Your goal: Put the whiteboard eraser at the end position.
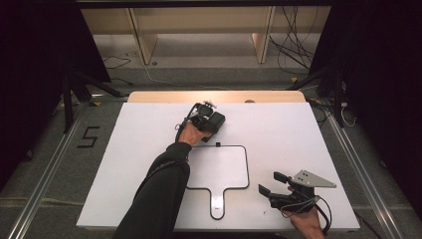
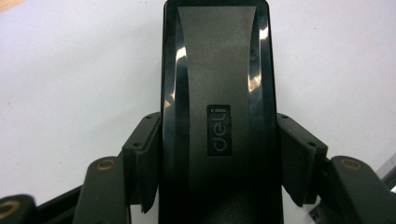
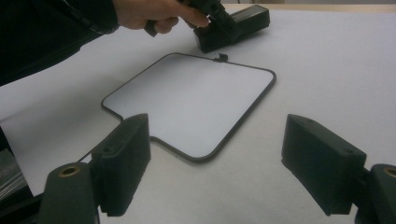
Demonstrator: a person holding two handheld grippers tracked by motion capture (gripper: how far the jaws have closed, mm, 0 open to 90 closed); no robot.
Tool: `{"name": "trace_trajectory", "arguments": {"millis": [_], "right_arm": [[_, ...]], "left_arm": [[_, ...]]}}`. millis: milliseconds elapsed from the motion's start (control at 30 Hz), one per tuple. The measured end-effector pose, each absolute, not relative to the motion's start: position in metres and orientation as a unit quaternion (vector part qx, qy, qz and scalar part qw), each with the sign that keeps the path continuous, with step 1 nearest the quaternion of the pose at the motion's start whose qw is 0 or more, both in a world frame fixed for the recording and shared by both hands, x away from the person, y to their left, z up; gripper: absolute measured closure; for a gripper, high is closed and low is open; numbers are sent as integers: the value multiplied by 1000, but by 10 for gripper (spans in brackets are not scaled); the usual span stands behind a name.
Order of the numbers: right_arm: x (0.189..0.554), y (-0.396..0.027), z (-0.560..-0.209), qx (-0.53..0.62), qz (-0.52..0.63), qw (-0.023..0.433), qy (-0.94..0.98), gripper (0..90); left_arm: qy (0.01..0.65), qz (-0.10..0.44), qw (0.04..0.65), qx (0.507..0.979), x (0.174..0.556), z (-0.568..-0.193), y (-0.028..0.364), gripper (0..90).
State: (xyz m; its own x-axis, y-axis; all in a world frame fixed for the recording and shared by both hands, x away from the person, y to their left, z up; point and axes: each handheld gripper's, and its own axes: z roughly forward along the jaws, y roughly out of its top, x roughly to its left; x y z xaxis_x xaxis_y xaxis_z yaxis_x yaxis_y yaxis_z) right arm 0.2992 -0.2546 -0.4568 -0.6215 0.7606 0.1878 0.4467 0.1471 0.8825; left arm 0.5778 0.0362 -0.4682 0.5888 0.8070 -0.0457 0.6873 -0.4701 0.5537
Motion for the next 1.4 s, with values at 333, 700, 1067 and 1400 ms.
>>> {"name": "trace_trajectory", "arguments": {"millis": [333,700,1067,1400], "right_arm": [[299,-255,-456,407,511,153,741,245],[299,-255,-457,408,511,154,741,245],[299,-255,-457,407,510,155,742,245],[300,-254,-458,407,508,154,743,244]], "left_arm": [[450,105,259,848,578,-471,38,389],[452,92,289,839,573,-458,45,239],[452,96,314,830,561,-436,64,211],[453,89,358,812,543,-421,83,193]]}}
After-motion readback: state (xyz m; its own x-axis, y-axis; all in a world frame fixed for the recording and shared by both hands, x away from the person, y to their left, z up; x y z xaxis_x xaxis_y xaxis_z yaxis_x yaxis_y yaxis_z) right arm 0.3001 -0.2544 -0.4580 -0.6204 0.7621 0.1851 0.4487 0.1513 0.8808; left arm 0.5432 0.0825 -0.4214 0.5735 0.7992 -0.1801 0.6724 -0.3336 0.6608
